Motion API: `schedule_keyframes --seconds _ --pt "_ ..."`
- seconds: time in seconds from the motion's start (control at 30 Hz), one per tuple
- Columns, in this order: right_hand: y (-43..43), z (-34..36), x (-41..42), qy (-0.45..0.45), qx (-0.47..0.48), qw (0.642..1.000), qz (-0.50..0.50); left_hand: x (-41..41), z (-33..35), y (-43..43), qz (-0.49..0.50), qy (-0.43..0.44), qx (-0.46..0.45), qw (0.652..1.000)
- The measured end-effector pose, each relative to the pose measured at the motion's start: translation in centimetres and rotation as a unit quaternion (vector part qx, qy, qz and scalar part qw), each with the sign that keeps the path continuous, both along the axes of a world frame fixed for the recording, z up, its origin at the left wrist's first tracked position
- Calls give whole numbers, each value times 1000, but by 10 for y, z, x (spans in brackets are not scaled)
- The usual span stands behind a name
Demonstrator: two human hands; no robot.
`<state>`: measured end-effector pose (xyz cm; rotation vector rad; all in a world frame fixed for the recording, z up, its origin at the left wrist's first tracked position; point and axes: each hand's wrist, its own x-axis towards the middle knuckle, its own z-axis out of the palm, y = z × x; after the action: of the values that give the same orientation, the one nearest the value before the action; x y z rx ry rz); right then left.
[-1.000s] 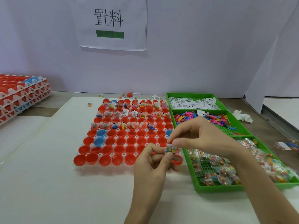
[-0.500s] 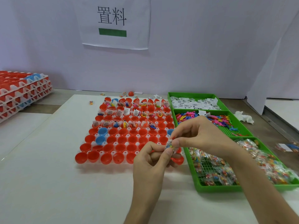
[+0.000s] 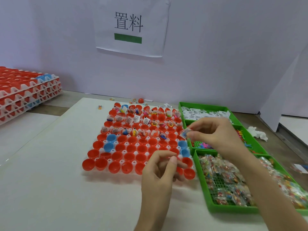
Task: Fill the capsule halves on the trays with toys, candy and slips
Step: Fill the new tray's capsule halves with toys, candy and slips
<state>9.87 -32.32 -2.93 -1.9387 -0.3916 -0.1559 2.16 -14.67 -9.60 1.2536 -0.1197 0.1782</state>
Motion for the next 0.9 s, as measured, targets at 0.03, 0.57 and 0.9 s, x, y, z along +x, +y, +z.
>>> schedule_keyframes --seconds 0.03,0.57,0.9 --pt "0 2 10 -9 -33 999 -29 0 -1 0 -5 1 9 1000" --pt "30 -32 84 29 -304 950 -68 0 2 2 -11 1 9 1000" --pt "38 -39 89 59 -339 935 -81 1 0 4 -10 -3 16 1000"
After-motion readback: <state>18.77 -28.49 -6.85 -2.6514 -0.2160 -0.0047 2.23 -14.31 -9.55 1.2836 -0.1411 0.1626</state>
